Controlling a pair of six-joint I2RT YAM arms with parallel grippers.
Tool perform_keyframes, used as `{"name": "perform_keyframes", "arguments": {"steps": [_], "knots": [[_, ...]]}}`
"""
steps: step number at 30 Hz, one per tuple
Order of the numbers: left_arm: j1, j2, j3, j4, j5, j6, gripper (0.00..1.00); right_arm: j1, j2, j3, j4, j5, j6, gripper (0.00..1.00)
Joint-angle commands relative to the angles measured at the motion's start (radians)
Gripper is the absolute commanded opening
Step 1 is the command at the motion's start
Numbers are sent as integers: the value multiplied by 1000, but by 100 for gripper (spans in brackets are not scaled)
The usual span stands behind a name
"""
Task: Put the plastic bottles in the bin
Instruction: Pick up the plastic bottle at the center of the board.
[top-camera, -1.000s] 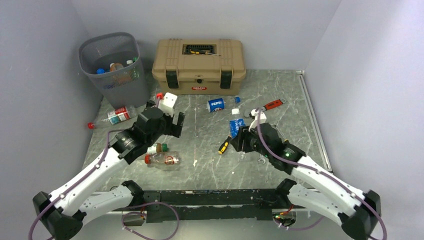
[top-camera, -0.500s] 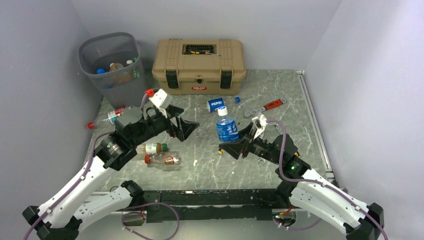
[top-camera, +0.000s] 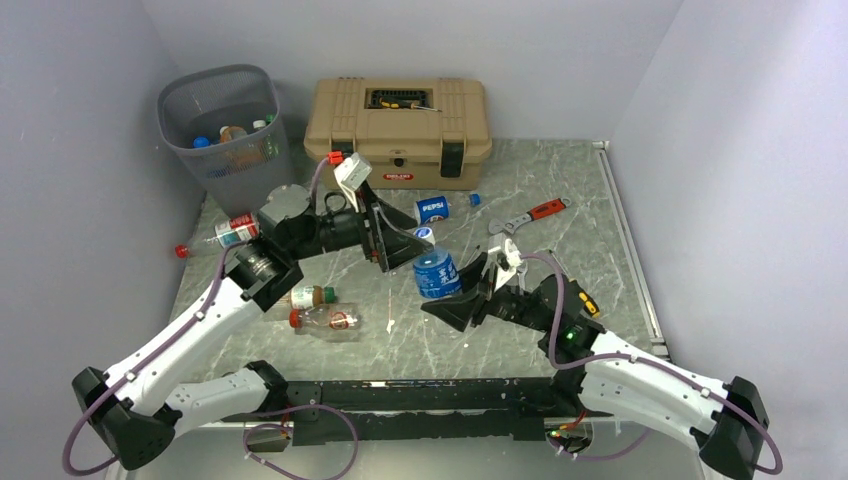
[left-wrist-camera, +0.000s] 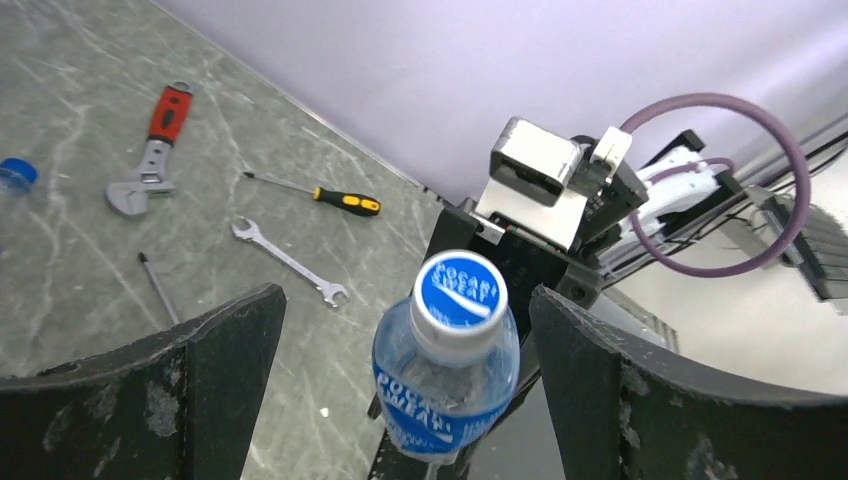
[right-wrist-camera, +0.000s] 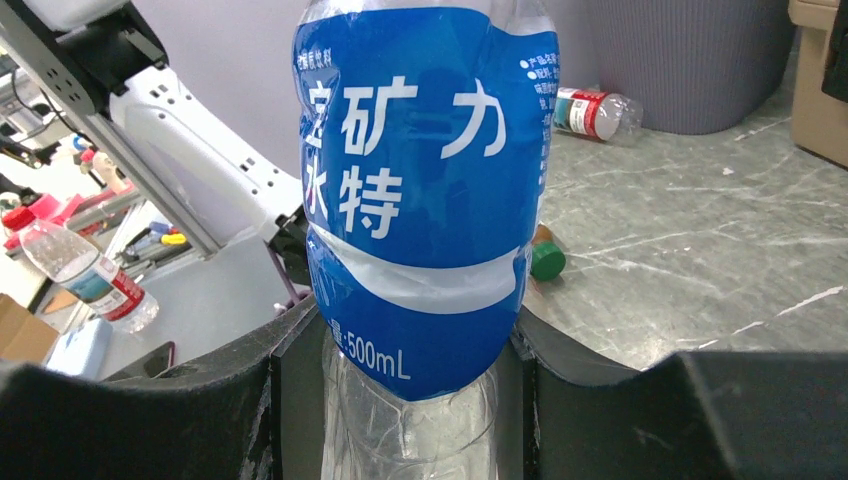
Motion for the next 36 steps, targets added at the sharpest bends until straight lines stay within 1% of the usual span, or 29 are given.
{"name": "perform_keyframes", "arguments": {"steps": [1,7,11,13,17,19,20,21,23,24,26,27,29,30,33,36], "knots": [[-2,17,25,129,84,-84,97,42,2,16,68,47,-61,33],[-2,27,16,166,113,-100,85,67,20,19,42,84,-88,33],[-2,45,17,152,146,-101,81,71,19,8,58,119,-89,35],[-3,58,12,151,167,-103,74,72,22,7,63,137,-89,36],[-3,63,-14,153,178,-105,64,73,21,-4,79,160,-85,37],[-4,63,-25,151,174,-101,51,74,23,-3,80,163,-84,37],[-4,62,-27,150,174,-100,46,73,27,-2,78,161,-85,37],[-3,59,-32,151,172,-100,44,73,31,0,76,160,-86,37],[-3,54,-40,162,172,-103,44,74,38,3,73,157,-86,37],[-4,51,-43,165,171,-103,47,74,43,5,74,156,-85,37],[-3,48,-43,164,167,-104,59,76,49,6,74,156,-83,37],[-4,46,-43,163,166,-104,62,77,52,6,74,156,-83,37],[-4,47,-44,159,170,-103,64,78,57,9,73,158,-83,37],[-4,48,-45,159,172,-104,63,79,60,10,74,159,-84,37],[-3,52,-45,161,191,-102,48,83,71,15,77,162,-84,37],[-4,49,-40,144,196,-88,28,85,86,21,79,164,-83,38]]}}
